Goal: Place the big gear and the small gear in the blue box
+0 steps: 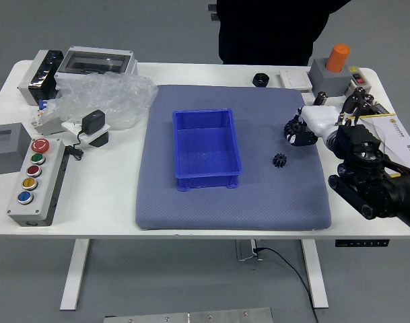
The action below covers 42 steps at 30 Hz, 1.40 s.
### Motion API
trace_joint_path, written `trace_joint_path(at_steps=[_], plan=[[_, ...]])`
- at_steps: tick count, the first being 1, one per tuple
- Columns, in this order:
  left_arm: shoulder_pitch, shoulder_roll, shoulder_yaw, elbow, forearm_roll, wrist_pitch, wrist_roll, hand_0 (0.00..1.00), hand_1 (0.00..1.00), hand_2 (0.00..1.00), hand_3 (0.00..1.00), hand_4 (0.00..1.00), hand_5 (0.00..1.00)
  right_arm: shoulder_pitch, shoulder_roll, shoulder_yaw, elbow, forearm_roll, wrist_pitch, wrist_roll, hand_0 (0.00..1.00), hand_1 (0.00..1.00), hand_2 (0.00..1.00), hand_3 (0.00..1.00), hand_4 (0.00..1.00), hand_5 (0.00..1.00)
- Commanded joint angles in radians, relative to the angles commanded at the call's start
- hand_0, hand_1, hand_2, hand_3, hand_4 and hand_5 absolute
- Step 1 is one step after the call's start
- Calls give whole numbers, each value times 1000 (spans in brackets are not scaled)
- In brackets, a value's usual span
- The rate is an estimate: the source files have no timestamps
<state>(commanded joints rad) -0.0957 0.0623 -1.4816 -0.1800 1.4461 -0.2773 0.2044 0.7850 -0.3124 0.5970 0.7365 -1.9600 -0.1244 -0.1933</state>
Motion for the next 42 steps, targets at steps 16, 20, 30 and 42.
trace_joint_path(at_steps=[16, 20, 30, 42], plan=[[6, 7, -4, 0, -2, 1, -1, 838, 800, 809, 843, 676, 275, -2, -41, 60, 284, -37, -5, -58, 585, 409, 471, 602, 543, 371], [8, 8, -8, 0, 2, 0, -1, 838, 800, 809, 843, 676, 275, -2, -18, 58, 369, -44, -4, -74, 585, 409, 471, 602, 543, 371], [15, 7, -15, 0, 14, -2, 0, 838, 801, 809, 843, 669, 273, -20, 108, 44, 478, -67, -12, -92, 583, 410, 473, 606, 537, 375], [19, 6, -12, 0, 10, -1, 1, 838, 800, 809, 843, 669, 271, -52, 169, 53, 463, -45, 21, -98, 527, 430, 514, 644, 619, 456]])
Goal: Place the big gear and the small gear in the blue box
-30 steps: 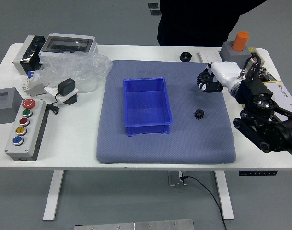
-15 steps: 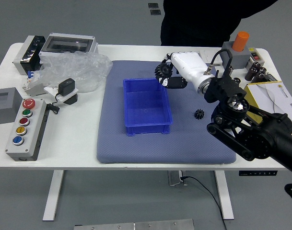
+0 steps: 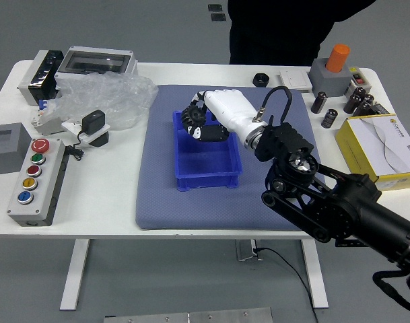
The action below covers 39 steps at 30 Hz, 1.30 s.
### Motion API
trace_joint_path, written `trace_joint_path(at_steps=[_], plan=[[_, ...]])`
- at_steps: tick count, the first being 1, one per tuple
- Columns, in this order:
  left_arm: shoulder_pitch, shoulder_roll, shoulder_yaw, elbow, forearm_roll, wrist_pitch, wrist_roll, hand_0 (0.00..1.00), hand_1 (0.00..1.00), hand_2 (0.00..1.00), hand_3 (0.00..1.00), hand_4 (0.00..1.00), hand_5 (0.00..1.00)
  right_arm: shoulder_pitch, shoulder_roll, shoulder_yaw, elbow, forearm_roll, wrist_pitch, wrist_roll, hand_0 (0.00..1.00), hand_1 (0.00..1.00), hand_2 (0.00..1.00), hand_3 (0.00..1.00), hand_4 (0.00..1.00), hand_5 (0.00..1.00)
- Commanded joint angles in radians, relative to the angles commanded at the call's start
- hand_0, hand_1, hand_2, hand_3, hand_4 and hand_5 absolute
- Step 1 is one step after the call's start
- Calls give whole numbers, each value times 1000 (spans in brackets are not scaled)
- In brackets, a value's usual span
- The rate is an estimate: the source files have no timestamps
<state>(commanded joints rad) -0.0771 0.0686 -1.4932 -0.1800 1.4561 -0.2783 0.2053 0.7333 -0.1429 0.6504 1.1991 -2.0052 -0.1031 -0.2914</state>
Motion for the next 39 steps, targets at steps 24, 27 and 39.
trace_joint_path(at_steps=[24, 27, 39], plan=[[-1, 2, -2, 0, 2, 0, -1, 838, 801, 809, 843, 666, 262, -17, -82, 63, 27, 48, 107, -39, 685, 645, 812, 960, 918, 704], [-1, 4, -1, 0, 0, 0, -1, 838, 802, 809, 843, 665, 261, -28, -130, 83, 37, 70, 104, -33, 662, 616, 760, 873, 885, 681], [-6, 6, -4, 0, 2, 0, -3, 838, 801, 809, 843, 666, 259, -85, -261, 74, 8, 135, 97, -11, 628, 570, 681, 698, 763, 539]])
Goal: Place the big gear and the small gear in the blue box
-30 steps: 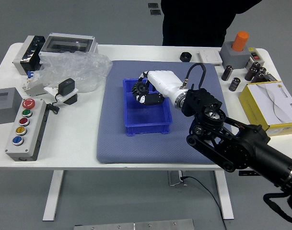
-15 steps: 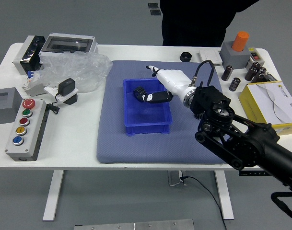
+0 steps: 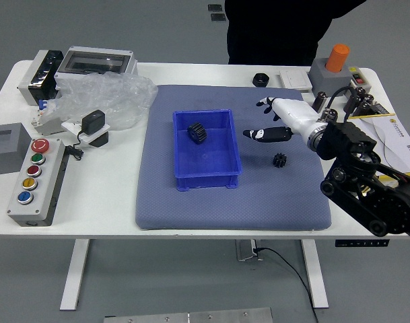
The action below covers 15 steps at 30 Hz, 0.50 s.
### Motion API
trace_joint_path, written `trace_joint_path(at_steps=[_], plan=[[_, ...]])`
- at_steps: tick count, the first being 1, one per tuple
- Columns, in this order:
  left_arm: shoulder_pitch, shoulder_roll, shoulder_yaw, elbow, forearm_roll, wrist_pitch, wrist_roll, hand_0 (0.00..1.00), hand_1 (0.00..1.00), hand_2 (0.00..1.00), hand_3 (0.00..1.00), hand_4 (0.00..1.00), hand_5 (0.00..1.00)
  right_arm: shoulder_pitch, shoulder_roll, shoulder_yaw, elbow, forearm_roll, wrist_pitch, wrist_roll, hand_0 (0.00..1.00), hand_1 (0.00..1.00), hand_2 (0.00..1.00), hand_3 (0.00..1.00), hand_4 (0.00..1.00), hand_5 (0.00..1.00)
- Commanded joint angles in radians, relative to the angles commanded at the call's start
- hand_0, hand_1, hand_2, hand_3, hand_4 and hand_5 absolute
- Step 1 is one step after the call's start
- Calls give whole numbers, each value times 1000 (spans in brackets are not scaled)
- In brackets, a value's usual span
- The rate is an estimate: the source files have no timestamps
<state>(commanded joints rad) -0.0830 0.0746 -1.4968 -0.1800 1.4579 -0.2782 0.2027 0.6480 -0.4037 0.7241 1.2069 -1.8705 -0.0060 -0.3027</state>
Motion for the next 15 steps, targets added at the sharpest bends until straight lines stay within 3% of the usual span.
trace_joint_path(at_steps=[5, 15], plan=[[0, 0, 1, 0, -1, 0, 0, 838, 801, 809, 843, 666, 259, -22, -30, -32, -23, 11, 6, 5, 628, 570, 681, 698, 763, 539], [-2, -1, -1, 0, -1, 0, -1, 838, 802, 808, 842, 667, 256, -36, -51, -84, -52, -2, 14, 9, 609, 551, 658, 666, 758, 545]])
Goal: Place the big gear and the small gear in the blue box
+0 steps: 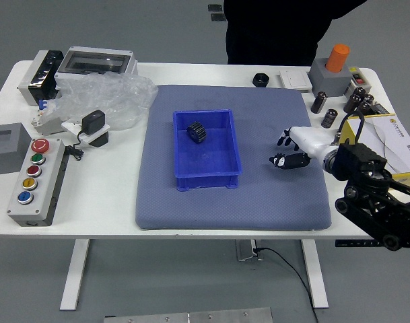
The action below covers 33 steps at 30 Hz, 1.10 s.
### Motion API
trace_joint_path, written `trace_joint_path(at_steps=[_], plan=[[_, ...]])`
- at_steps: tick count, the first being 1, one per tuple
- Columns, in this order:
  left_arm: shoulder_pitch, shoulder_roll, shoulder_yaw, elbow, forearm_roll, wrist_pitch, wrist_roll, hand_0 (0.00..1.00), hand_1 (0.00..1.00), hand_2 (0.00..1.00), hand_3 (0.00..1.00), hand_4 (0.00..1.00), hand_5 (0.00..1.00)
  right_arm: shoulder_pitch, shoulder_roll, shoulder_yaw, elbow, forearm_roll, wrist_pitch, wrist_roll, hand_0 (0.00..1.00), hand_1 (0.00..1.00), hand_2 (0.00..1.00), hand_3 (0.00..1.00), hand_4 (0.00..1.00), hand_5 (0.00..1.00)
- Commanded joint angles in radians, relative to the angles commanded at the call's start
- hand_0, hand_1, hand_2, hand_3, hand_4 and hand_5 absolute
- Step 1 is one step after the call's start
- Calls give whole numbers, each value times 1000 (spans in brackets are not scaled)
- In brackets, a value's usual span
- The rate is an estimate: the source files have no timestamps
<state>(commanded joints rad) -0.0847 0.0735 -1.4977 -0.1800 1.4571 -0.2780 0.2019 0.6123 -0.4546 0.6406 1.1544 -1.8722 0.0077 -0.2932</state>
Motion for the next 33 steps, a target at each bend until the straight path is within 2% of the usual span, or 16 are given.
trace_joint_path(at_steps=[6, 14, 15, 20, 21, 23, 32, 33], plan=[[0, 1, 2, 0, -4, 1, 0, 838, 802, 808, 842, 666, 256, 1, 3, -14, -11, -15, 3, -4, 601, 539, 654, 659, 748, 536], [-1, 0, 3, 0, -5, 1, 0, 838, 802, 808, 842, 666, 254, 0, 31, -16, -23, -44, 1, -16, 585, 532, 637, 652, 732, 527], [0, -1, 3, 0, -5, 1, 0, 838, 802, 808, 842, 665, 254, 0, 35, -16, -24, -47, 0, -17, 550, 500, 608, 647, 730, 531], [0, -3, 2, 0, -4, 1, 0, 838, 802, 808, 842, 665, 254, -8, 58, -24, -30, -69, -6, -25, 550, 500, 608, 647, 730, 531], [0, -3, 2, 0, -4, 1, 0, 838, 802, 807, 842, 665, 253, -10, 61, -27, -31, -72, -7, -26, 525, 461, 577, 636, 702, 506], [0, -4, 3, 0, -5, 1, 0, 838, 802, 807, 842, 665, 253, -14, 66, -30, -34, -79, -9, -27, 525, 461, 577, 636, 702, 506], [4, -7, 5, 0, -9, 1, 1, 838, 802, 808, 842, 665, 252, -32, 71, -32, -44, -107, -19, -33, 502, 446, 574, 637, 671, 478], [4, -7, 5, 0, -8, 1, 1, 838, 802, 807, 843, 665, 249, -33, 71, -32, -45, -109, -22, -33, 527, 435, 553, 641, 579, 428]])
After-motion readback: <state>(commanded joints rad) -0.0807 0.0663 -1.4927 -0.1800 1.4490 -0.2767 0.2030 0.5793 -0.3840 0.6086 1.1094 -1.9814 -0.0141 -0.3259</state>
